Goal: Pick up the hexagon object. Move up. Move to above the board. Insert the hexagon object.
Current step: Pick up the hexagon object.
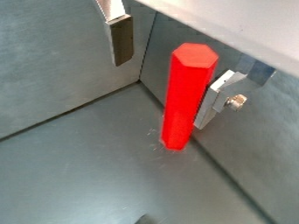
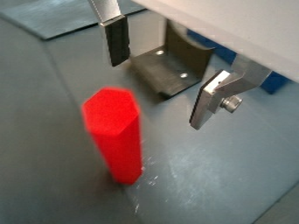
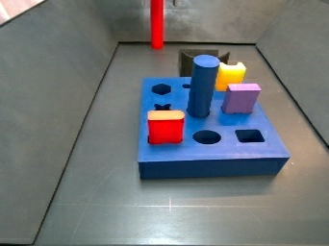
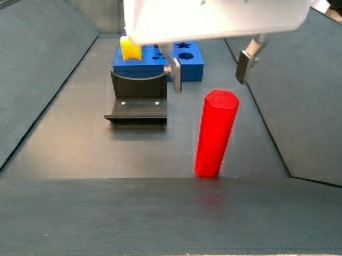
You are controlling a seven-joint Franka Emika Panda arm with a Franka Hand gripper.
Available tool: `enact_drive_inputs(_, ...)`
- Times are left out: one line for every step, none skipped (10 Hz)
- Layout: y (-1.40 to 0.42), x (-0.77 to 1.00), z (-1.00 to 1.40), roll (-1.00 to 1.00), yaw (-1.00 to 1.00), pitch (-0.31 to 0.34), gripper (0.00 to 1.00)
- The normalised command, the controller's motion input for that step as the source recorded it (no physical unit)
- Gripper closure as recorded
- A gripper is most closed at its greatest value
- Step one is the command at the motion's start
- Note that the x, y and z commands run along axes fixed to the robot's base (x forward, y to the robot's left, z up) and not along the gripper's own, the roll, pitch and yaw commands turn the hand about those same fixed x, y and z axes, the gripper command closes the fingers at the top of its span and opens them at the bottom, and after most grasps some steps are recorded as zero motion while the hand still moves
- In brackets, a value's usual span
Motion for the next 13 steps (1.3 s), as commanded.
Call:
enact_drive_inputs(0.51, 0.09, -0.25, 0.06, 0.56, 0.077, 0.0)
enact_drive_inputs(0.43, 0.2, -0.24, 0.05, 0.52, 0.069, 0.0)
enact_drive_inputs(0.44, 0.23, -0.25, 0.03, 0.47, 0.08, 0.0)
enact_drive_inputs(0.18, 0.23, -0.23, 0.0, 0.21, 0.09, 0.0)
enact_drive_inputs(0.07, 0.06, -0.15, 0.0, 0.0, 0.046, 0.0)
enact_drive_inputs(0.17, 0.0, -0.13, 0.0, -0.01, 0.034, 0.0)
enact_drive_inputs(0.25, -0.13, -0.09, -0.01, -0.16, 0.0, 0.0)
enact_drive_inputs(0.2, -0.18, -0.09, -0.03, -0.19, 0.0, 0.0)
enact_drive_inputs(0.08, -0.09, -0.15, -0.01, -0.13, 0.0, 0.0)
enact_drive_inputs(0.0, -0.02, -0.2, -0.02, -0.25, 0.004, 0.0)
enact_drive_inputs(0.0, -0.05, -0.09, -0.03, -0.23, 0.0, 0.0)
enact_drive_inputs(0.0, -0.03, -0.02, -0.06, 0.0, -0.066, 0.0)
enact_drive_inputs(0.0, 0.0, 0.0, 0.0, 0.0, 0.0, 0.0)
